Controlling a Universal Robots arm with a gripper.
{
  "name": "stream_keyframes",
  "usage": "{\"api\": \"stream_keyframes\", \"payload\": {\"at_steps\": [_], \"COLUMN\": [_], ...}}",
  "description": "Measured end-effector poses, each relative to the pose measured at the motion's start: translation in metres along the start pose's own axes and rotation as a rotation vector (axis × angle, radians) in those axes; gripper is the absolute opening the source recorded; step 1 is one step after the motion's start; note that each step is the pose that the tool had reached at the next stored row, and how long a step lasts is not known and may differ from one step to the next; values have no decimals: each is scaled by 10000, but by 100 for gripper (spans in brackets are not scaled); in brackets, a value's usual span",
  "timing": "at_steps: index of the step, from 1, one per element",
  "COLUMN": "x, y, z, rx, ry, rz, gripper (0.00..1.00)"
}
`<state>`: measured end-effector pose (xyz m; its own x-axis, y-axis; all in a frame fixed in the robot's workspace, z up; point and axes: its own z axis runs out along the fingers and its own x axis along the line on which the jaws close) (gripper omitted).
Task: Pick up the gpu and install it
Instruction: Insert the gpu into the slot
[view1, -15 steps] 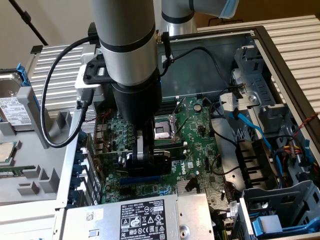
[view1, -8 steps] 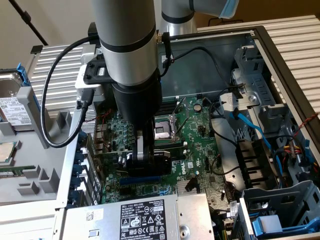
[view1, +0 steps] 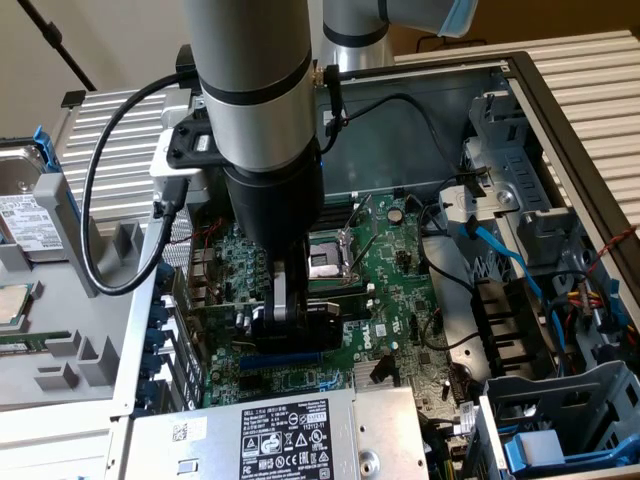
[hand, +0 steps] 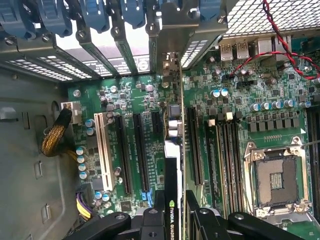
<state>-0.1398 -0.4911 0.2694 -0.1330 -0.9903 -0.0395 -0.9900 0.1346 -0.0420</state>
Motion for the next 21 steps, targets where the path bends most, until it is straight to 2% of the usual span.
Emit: {"api": "stream_keyframes", "payload": {"at_steps": [12,16,21], "x": [0,0,0], "y": [0,0,0], "z": [0,0,0], "rx": [-2,-77,-94], "ry": [-1,-49,-59], "rz": [0,-2,-6], "gripper": [27,27,27]}}
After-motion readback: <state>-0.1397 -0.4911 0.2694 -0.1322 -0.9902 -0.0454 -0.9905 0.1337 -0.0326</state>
